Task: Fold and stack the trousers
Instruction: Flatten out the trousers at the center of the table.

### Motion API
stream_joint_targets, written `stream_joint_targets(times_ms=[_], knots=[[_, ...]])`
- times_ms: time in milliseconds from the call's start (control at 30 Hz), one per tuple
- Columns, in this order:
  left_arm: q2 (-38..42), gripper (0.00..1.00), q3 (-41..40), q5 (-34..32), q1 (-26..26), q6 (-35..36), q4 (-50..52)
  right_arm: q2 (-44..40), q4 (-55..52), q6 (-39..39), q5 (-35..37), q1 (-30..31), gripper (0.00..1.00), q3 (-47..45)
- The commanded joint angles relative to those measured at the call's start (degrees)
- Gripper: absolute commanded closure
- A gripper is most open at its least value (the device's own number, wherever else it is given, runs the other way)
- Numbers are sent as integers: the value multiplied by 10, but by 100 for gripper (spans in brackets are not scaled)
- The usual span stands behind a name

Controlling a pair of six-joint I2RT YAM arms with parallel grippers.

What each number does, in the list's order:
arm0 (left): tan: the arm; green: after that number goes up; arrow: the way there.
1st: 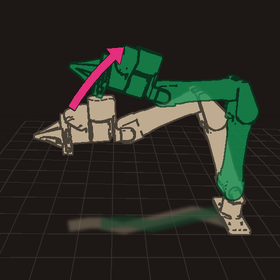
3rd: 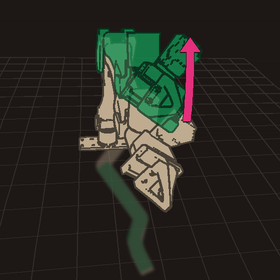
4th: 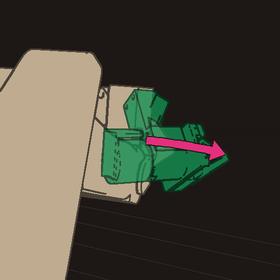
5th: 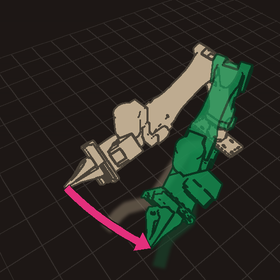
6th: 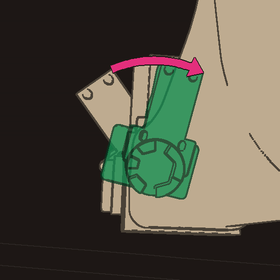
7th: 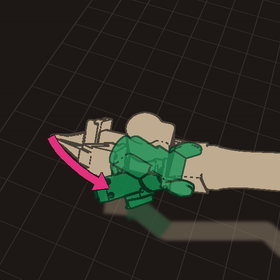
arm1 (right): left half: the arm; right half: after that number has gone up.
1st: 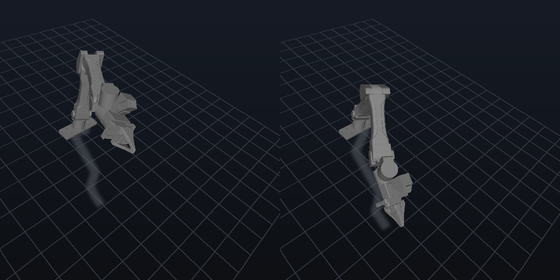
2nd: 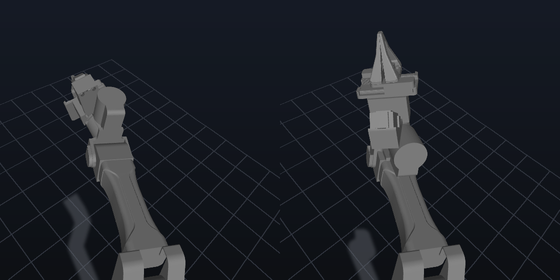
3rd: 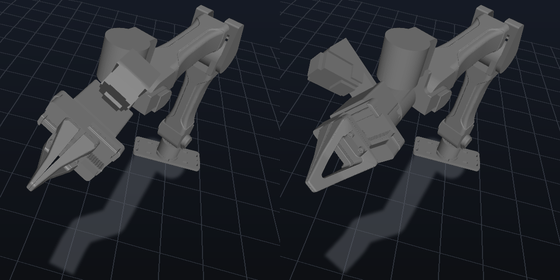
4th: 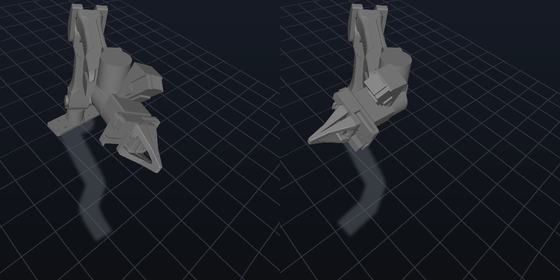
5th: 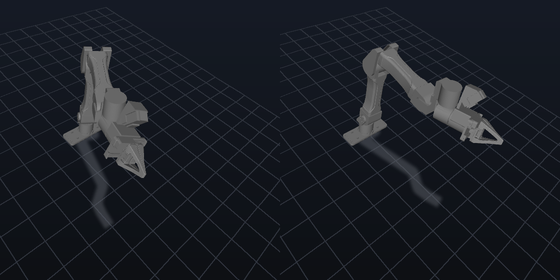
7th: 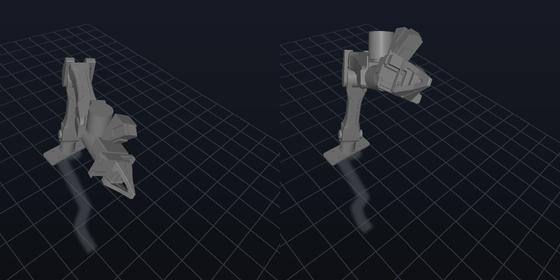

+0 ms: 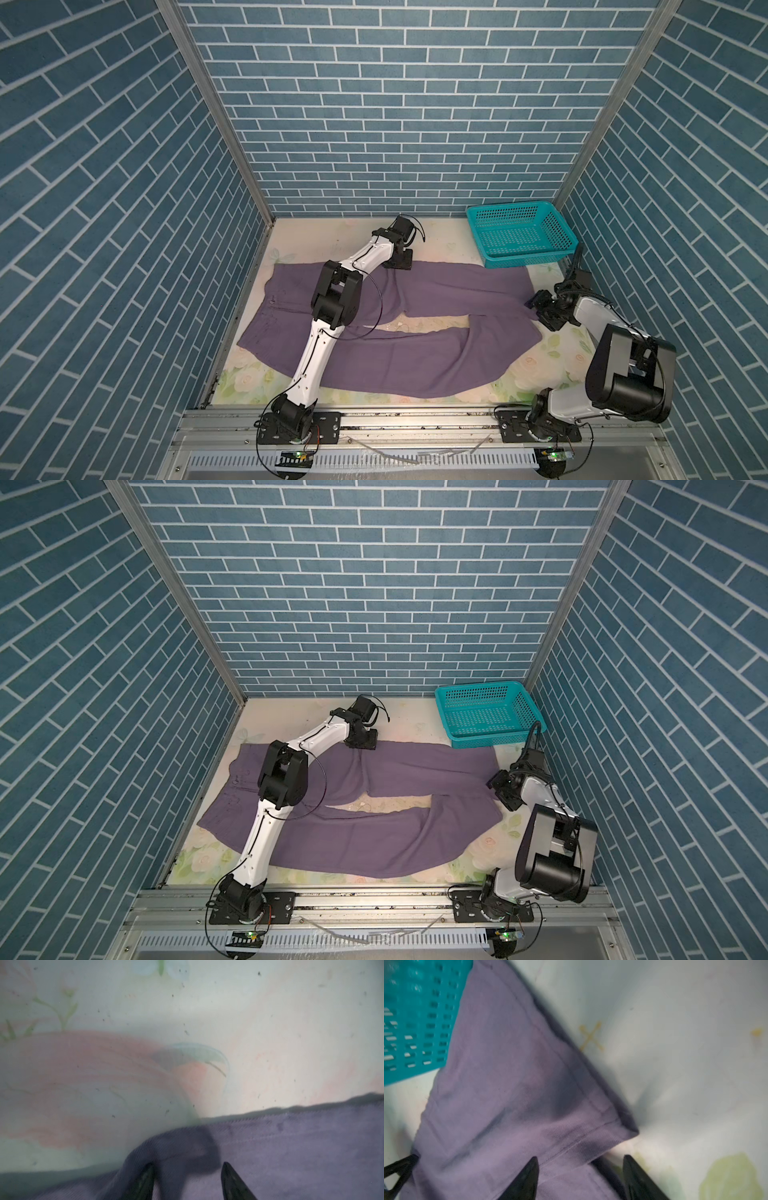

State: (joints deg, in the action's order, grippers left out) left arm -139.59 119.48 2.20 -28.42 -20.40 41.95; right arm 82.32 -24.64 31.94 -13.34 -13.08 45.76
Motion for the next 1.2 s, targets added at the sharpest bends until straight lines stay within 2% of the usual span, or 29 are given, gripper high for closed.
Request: stream_joint_targets(times_ms=[0,100,300,533,633,733,767,800,900,1000,1167], knots=[[61,37,-23,2,-2,-13,15,-39,-73,-32,65,26,33,22],[123,29,-63,-14,-4,-28,11,-63,-95,-31,70,30,31,0],[273,27,-205,-41,-7,-51,-19,-126,-112,-25,74,30,29,-65],[436,27,-404,-75,-5,-85,-25,-91,-57,-15,40,29,29,-103],[510,27,-487,-92,8,-97,-13,-73,-39,-12,23,29,42,-104],[587,27,-567,-90,42,-117,2,-62,-39,-8,7,29,78,-99],[612,28,-592,-87,62,-125,8,-63,-50,-5,6,29,96,-95],[637,28,-617,-86,83,-133,13,-67,-67,-5,10,29,100,-86],[705,28,-685,-77,136,-149,0,-99,-139,-7,42,29,100,-55],[753,28,-738,-71,168,-166,-25,-145,-228,-2,79,28,100,-14],[764,27,-762,-52,184,-159,-53,-218,-338,19,141,14,100,48]])
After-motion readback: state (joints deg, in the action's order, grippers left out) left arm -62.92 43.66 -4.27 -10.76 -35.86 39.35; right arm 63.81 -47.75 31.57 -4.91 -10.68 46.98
